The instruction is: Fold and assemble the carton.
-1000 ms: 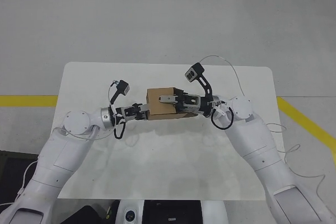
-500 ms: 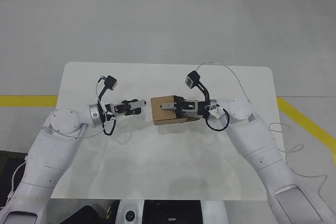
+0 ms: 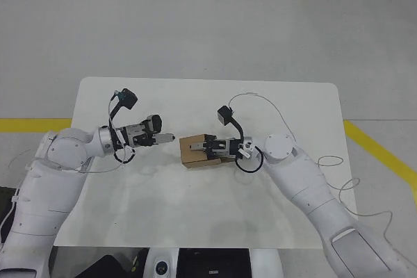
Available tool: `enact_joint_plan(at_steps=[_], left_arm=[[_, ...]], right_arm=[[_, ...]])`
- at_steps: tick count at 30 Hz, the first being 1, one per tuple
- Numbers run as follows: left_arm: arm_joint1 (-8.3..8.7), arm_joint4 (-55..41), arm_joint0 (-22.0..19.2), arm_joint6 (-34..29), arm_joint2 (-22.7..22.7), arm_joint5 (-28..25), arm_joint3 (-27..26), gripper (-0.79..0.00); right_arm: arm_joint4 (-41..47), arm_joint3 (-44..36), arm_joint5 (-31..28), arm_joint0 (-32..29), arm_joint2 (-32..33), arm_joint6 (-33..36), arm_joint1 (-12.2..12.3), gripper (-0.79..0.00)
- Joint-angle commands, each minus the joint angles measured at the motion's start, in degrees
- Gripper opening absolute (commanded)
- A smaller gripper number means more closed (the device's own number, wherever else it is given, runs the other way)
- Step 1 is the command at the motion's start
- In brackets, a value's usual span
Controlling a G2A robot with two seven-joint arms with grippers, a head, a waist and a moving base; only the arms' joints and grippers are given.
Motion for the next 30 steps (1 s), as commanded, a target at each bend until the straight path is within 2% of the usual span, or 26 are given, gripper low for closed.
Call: enact_joint_plan(at_steps=[1,3,7,8,9,10,15,21,27,30], left_arm=[[0.24,3.8,0.7,0.8,-0.5,-3.2,-1.0,0.0],[0.48,8.2,1.7,1.9,-0.9,-7.0,-1.9,0.0],[0.81,15.1,3.2,4.5,-1.3,-12.7,-3.0,0.0],[0.87,16.9,3.5,5.3,-1.3,-14.1,-3.1,0.0],[0.92,18.7,3.7,6.2,-1.4,-15.4,-3.3,0.0],[0.94,20.5,4.0,7.4,-1.5,-16.6,-3.3,0.0],[0.81,29.2,5.2,14.9,-1.5,-21.4,-4.5,0.0],[0.65,45.7,8.2,29.1,-0.5,-21.6,-10.1,0.0],[0.54,61.9,9.6,44.6,1.5,-21.5,-8.9,0.0],[0.24,67.9,9.6,50.9,2.9,-19.9,-7.2,0.0]], right_arm=[[-0.3,1.1,-0.3,0.1,-0.2,-0.6,-0.2,-0.551],[-0.4,2.2,-0.6,0.2,-0.4,-0.8,-0.3,-0.449],[-0.2,3.4,-1.2,0.4,-0.4,-0.8,-0.6,-0.397],[-0.2,3.6,-1.3,0.5,-0.3,-0.6,-0.6,-0.277],[-0.1,3.7,-1.4,0.5,-0.1,-0.5,-0.5,-0.065],[0.0,3.7,-1.4,0.5,0.1,-0.3,-0.5,0.0],[0.6,2.8,-0.6,0.2,1.7,1.5,0.0,0.0],[0.7,0.0,1.3,-0.6,4.7,4.4,1.3,0.0],[-1.1,-3.7,2.8,-2.1,8.4,6.5,3.1,0.0],[-2.1,-6.3,2.7,-3.0,10.1,7.8,4.0,0.0]])
